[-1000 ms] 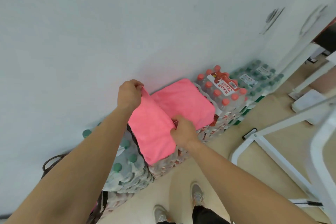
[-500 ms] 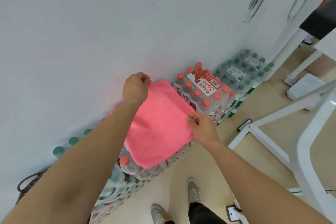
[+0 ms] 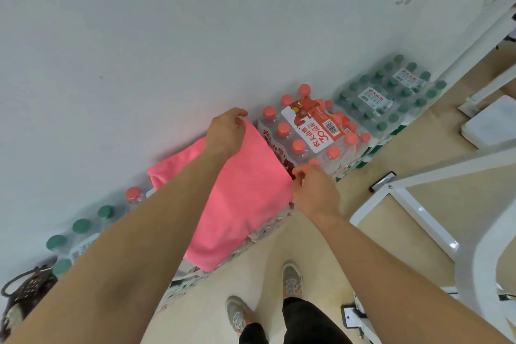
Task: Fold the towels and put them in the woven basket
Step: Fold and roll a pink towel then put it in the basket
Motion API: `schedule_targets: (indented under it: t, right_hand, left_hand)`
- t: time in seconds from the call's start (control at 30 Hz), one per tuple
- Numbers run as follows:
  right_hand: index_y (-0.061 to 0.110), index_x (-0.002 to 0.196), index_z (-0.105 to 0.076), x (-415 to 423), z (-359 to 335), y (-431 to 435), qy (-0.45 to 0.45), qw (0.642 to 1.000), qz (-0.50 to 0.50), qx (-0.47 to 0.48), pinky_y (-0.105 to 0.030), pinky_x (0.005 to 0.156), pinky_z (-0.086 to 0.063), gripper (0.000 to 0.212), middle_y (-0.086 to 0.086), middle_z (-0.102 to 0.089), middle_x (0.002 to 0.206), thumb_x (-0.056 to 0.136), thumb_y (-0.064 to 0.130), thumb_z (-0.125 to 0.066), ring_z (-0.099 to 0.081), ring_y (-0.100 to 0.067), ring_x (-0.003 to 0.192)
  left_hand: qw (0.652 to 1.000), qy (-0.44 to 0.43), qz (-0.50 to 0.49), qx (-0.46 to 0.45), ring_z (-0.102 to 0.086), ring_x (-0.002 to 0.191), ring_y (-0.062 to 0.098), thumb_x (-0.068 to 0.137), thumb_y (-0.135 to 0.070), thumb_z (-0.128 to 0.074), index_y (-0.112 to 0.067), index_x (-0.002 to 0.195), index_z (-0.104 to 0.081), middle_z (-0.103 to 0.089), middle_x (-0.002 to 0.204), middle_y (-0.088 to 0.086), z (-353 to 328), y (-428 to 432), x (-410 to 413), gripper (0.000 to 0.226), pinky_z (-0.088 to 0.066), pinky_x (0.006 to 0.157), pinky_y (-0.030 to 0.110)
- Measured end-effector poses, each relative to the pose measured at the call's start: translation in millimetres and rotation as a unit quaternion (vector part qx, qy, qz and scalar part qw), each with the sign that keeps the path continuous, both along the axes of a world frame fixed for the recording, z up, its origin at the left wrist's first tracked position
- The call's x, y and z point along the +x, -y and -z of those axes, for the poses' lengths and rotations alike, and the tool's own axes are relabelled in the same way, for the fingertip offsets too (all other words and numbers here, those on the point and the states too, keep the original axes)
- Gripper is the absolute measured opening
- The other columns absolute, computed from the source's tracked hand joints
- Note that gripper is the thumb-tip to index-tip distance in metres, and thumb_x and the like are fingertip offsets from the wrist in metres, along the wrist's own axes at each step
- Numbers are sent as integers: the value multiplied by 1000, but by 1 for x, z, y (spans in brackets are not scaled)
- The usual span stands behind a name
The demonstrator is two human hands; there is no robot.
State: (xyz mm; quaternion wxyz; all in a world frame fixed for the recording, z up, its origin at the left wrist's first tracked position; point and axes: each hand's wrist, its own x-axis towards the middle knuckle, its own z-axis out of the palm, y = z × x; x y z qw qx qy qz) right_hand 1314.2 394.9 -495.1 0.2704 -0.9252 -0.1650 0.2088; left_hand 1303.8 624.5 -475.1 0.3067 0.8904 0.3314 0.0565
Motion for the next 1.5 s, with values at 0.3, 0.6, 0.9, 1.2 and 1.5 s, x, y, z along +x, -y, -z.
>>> schedule_targets:
  t: [0.3, 0.6, 0.9, 1.2, 1.5]
  right_hand:
    - [17, 129, -58, 53, -3, -119, 9, 985, -170, 13, -40, 95, -46, 37, -10, -49, 130, 93, 20, -53, -51, -32, 119]
    - [3, 120, -45, 77, 20, -180, -48, 993, -108, 8, -42, 84, -48, 31, -19, -55, 122, 95, 20, -50, -58, -39, 109]
    - [6, 133, -53, 90, 18, -180, -132, 987, -37, 81, -28, 98, -43, 43, -12, -59, 131, 91, 10, -61, -56, -26, 121]
    - [10, 99, -71, 80, -14, -149, -192, 940, -30, 279, -19, 79, -53, 28, -2, -72, 94, 80, -8, -61, -67, -11, 90]
    - [4, 99, -75, 47, -57, -119, -223, 904, -102, 350, -14, 78, -50, 22, -4, -75, 95, 87, -5, -60, -69, -5, 88]
  left_hand:
    - [998, -46, 5, 53, -60, 113, 28, 84, -13, -61, -16, 115, -70, -65, 124, 5, 26, -27, -39, 32, -43, 102, 34]
    - [994, -78, -35, 75, -56, 116, 29, 82, -28, -64, -20, 124, -56, -60, 126, 6, 44, -27, -45, 43, -42, 100, 37]
    - [994, -26, -48, 90, -61, 106, 29, 75, -19, -67, -17, 121, -59, -64, 116, 4, 37, -25, -28, 46, -48, 90, 42]
    - [992, 64, -49, -100, -64, 103, 18, 91, -30, -62, -21, 118, -61, -70, 110, -1, 7, -3, -15, 29, -50, 90, 36]
    - [975, 174, -81, -109, -58, 69, 3, 88, -22, -69, -26, 94, -65, -67, 78, -10, -36, 13, -58, 8, -49, 67, 24]
